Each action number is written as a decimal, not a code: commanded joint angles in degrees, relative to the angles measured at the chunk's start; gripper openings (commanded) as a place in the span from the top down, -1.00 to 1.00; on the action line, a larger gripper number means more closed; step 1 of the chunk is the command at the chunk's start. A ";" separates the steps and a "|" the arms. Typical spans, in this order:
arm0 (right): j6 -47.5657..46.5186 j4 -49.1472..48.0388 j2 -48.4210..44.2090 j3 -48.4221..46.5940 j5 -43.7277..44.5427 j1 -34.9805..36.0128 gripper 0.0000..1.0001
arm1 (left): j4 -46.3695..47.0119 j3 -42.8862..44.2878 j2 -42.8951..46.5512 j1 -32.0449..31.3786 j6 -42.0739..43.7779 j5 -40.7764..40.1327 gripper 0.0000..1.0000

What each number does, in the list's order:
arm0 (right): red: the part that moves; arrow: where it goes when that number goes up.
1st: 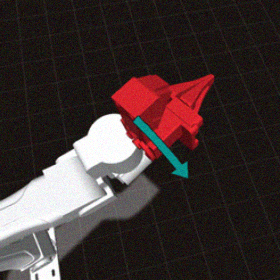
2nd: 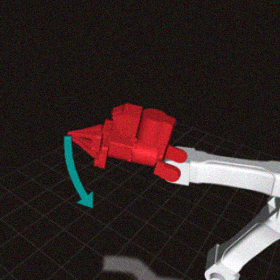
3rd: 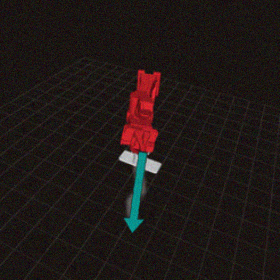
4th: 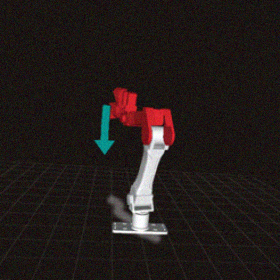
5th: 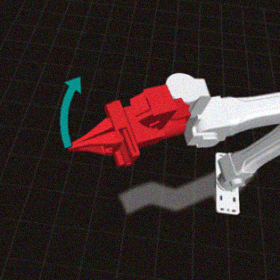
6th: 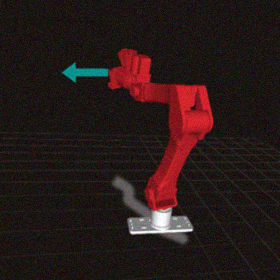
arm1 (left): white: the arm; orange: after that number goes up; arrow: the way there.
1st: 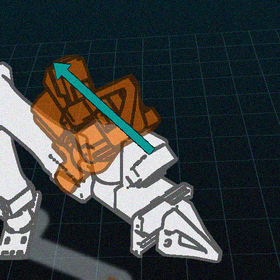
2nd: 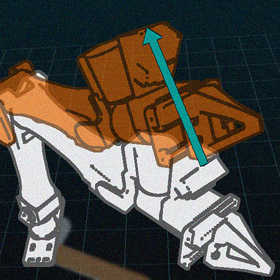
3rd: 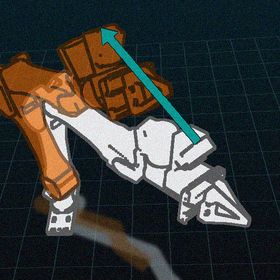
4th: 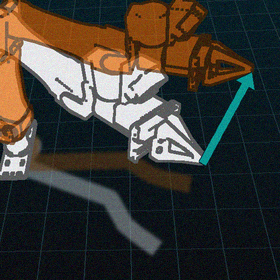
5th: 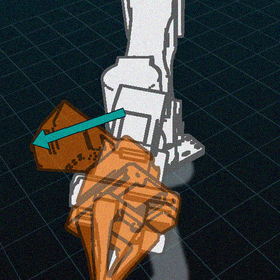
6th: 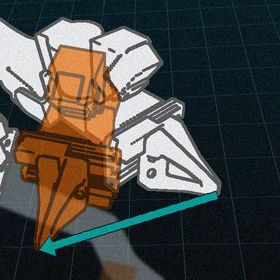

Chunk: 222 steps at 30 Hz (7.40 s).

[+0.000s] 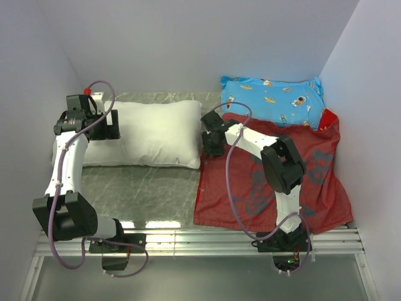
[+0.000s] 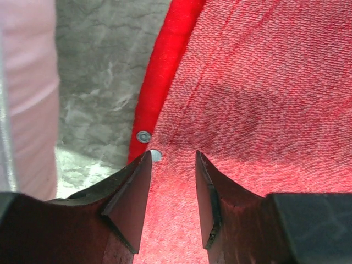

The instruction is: Put the pillow into the pillowcase

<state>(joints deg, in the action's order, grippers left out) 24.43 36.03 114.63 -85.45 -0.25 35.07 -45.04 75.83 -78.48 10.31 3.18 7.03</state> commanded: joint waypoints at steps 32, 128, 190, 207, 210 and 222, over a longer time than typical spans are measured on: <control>1.24 -0.61 -3.35 2.04 -3.17 -2.37 0.95 | 1.79 -1.21 2.45 -0.02 -0.10 -0.35 -0.99; -21.87 6.42 -25.86 14.08 -53.26 -26.63 1.00 | -31.18 6.61 -11.26 -27.43 82.25 31.03 0.99; -16.78 6.34 -42.91 38.67 -38.25 -33.93 -0.80 | 22.52 -13.34 5.35 -50.29 44.54 23.91 -0.99; -13.87 -5.45 -36.76 40.98 -44.83 -28.04 0.37 | 37.22 -15.54 -4.47 -60.14 42.70 24.08 -0.92; -16.59 -2.64 -37.46 40.28 -48.25 -28.04 0.92 | 39.93 -14.84 -7.38 -60.14 40.33 23.39 -0.61; -33.04 21.44 -43.35 28.95 -70.65 -26.72 1.00 | 45.73 1.51 -26.72 -54.95 9.41 13.89 0.99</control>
<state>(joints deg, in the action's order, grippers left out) -3.38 47.07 71.22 -53.58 -59.99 7.14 -2.83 73.65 -102.32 -46.76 21.56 26.89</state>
